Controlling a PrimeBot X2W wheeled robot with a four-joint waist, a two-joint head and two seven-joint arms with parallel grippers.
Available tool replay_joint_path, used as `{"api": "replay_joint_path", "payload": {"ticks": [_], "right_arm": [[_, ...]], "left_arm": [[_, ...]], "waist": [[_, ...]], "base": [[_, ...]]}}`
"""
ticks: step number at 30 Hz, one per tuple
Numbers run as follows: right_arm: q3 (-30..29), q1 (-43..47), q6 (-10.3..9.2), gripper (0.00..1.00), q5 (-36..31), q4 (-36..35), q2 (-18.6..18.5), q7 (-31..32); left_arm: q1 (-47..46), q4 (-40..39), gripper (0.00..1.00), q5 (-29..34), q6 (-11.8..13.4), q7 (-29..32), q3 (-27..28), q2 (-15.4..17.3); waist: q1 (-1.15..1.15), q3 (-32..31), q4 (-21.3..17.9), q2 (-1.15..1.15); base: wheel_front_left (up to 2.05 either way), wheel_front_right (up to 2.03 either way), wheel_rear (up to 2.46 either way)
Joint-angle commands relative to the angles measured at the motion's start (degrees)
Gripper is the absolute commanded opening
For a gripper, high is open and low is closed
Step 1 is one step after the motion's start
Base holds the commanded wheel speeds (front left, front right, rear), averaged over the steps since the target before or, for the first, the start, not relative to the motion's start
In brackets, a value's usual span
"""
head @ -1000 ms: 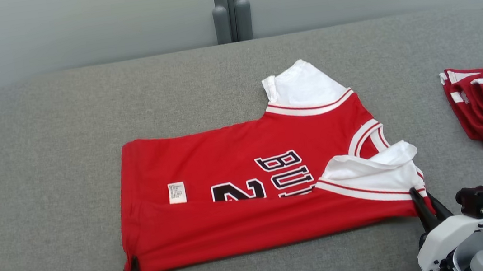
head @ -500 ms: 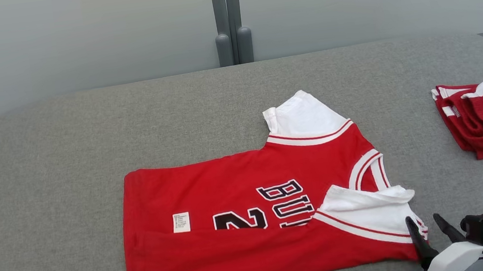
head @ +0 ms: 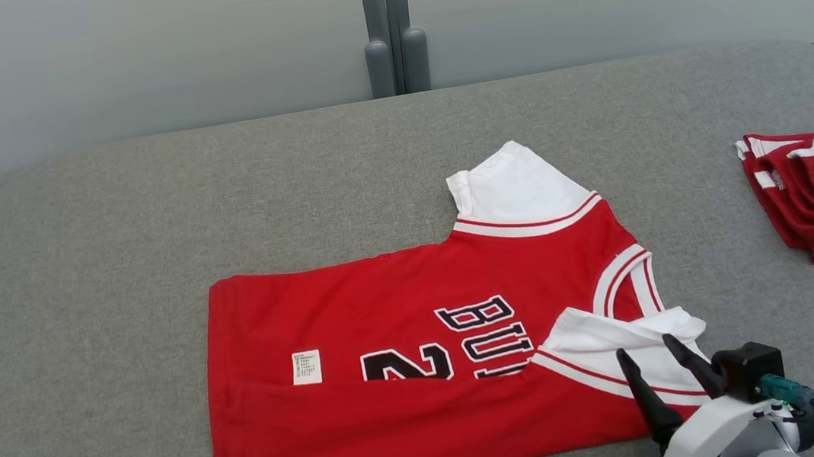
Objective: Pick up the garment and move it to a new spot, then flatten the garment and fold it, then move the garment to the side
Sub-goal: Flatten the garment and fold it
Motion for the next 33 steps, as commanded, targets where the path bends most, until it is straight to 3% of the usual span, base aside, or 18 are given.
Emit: {"api": "replay_joint_path", "payload": {"ticks": [1, 15, 20, 24, 27, 30, 31, 32, 33], "right_arm": [[1.14, -1.44, -0.1, 1.0, -0.42, 0.24, -0.14, -0.14], [10.17, -11.49, -0.1, 1.0, 1.75, 8.12, 0.03, -0.14], [11.35, -13.35, -0.1, 0.83, 2.56, 10.27, -0.24, -0.14], [12.14, -14.14, -0.1, 0.8, 2.54, 11.13, -0.25, -0.14], [12.69, -15.06, -0.1, 0.65, 2.29, 12.22, -0.13, -0.14], [12.83, -15.58, -0.1, 0.27, 2.2, 14.12, 0.12, -0.14], [12.9, -15.94, -0.1, 0.08, 2.12, 14.65, 0.18, -0.14], [12.8, -16.38, -0.1, 0.0, 2.11, 15.07, 0.18, -0.14], [12.65, -16.59, -0.1, 0.0, 2.09, 15.65, 0.21, -0.14]], "left_arm": [[0.66, -0.16, 1.0, -0.24, 0.22, 0.06, -0.07, 0.39], [-1.83, 0.09, 1.0, -0.79, -0.04, 0.06, -2.39, 0.39], [-2.06, 0.37, 1.0, -1.02, -0.09, 0.06, -3.0, 0.38], [-2.37, 0.39, 1.0, -1.15, -0.03, 0.06, -3.32, 0.38], [-2.67, 0.45, 1.0, -1.19, -0.1, 0.07, -3.69, 0.38], [-2.82, 0.58, 1.0, -1.21, 0.03, 0.07, -3.93, 0.39], [-2.87, 0.72, 1.0, -1.22, 0.09, 0.08, -4.01, 0.38], [-2.92, 0.96, 1.0, -1.21, 0.18, 0.1, -4.1, 0.38], [-2.91, 1.23, 1.0, -1.18, 0.26, 0.1, -4.09, 0.39]], "waist": [[0.0, 0.21, 0.06, 0.0], [0.0, 2.73, 2.05, 0.0], [0.0, 3.44, 2.6, 0.0], [0.0, 3.8, 2.89, 0.0], [0.0, 4.17, 3.22, 0.0], [0.0, 4.42, 3.66, 0.0], [0.0, 4.54, 3.81, 0.0], [0.0, 4.64, 3.93, 0.0], [0.0, 4.7, 4.07, 0.0]], "base": [[0.0, 0.0, 0.0], [0.0, 0.0, 0.0], [0.0, 0.0, 0.0], [0.0, 0.0, 0.0], [0.0, 0.0, 0.0], [0.0, 0.0, 0.0], [0.0, 0.0, 0.0], [0.0, 0.0, 0.0], [0.0, 0.0, 0.0]]}}
